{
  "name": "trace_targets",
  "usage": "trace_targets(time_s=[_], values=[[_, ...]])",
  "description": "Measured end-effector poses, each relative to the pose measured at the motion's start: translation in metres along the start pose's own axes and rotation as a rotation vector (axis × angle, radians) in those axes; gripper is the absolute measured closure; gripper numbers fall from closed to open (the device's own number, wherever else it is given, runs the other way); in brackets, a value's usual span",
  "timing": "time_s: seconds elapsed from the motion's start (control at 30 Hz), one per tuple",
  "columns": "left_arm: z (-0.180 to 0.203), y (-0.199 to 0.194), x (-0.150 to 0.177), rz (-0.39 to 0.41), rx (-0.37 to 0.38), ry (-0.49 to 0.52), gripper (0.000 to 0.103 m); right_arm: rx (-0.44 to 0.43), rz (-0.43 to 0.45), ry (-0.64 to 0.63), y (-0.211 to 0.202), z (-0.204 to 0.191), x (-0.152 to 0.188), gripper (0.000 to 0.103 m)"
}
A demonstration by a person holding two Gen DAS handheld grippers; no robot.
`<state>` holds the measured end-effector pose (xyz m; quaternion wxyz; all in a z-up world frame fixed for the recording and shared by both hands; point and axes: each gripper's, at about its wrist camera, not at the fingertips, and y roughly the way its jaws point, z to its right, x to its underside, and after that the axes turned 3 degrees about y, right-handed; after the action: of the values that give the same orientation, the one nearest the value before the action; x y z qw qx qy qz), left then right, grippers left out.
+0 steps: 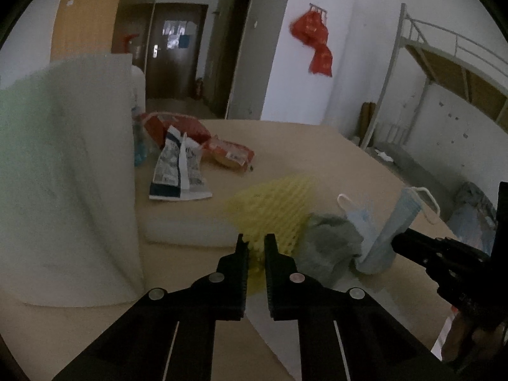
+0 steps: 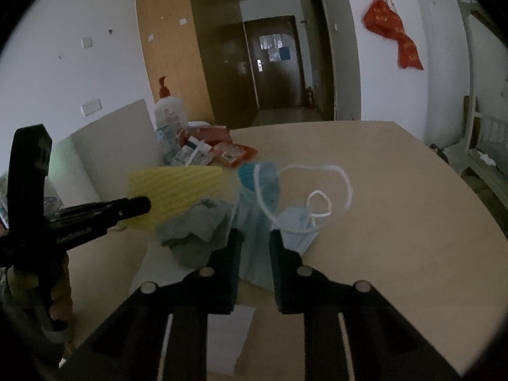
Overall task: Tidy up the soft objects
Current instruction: 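Grasp the yellow foam net with the left tool while the right tool grasps the blue face mask, then lift the yellow net with the left tool while the right tool lifts the blue mask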
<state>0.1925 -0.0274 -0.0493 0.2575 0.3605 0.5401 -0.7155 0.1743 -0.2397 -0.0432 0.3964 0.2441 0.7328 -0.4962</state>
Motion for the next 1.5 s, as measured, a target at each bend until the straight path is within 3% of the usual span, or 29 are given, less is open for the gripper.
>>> trace_targets(time_s=[0.2,0.4,0.6,0.63,0.67,0.7,0.73,0.77,0.87,1.03,1.13,1.2,1.27,1.5], values=[[0.007,-0.011,-0.003,0.041,-0.005,0.026,0.093,-0.027,0.006,0.019,-0.003,0.001,-0.004,0.097],[0.009,-0.020,-0.009,0.077,-0.015,0.033,0.093,-0.044,0.017,0.059,-0.002,0.006,-0.006,0.098],[0.010,-0.022,-0.008,0.088,-0.020,0.046,0.093,0.011,0.070,0.023,-0.016,0.000,-0.003,0.097],[0.009,-0.023,-0.008,0.094,-0.021,0.044,0.093,0.019,0.069,-0.008,-0.017,-0.005,-0.002,0.094],[0.009,-0.024,-0.008,0.097,-0.020,0.042,0.094,0.025,0.072,-0.022,-0.017,-0.008,-0.001,0.084],[0.008,-0.026,-0.010,0.102,-0.015,0.040,0.094,0.027,0.070,-0.032,-0.016,-0.010,-0.001,0.064],[0.008,-0.027,-0.011,0.104,-0.013,0.038,0.094,0.020,0.064,-0.037,-0.013,-0.012,-0.001,0.053],[0.007,-0.029,-0.012,0.110,-0.014,0.041,0.094,0.016,0.068,-0.038,-0.012,-0.013,0.000,0.035],[0.006,-0.037,-0.015,0.132,-0.015,0.044,0.093,0.022,0.067,-0.052,-0.007,-0.016,-0.001,0.032],[0.003,-0.048,-0.017,0.153,-0.013,0.037,0.094,0.020,-0.007,-0.055,0.016,-0.015,-0.003,0.032],[0.003,-0.053,-0.017,0.163,-0.014,0.038,0.093,0.008,-0.041,-0.062,0.025,-0.017,-0.004,0.041],[0.002,-0.056,-0.017,0.168,-0.014,0.036,0.093,-0.012,-0.079,-0.059,0.031,-0.017,-0.003,0.075],[0.001,-0.057,-0.016,0.171,-0.015,0.037,0.094,-0.033,-0.106,-0.040,0.036,-0.016,-0.002,0.088],[0.001,-0.060,-0.014,0.178,-0.021,0.045,0.094,-0.052,-0.075,-0.004,0.026,-0.015,0.002,0.096]])
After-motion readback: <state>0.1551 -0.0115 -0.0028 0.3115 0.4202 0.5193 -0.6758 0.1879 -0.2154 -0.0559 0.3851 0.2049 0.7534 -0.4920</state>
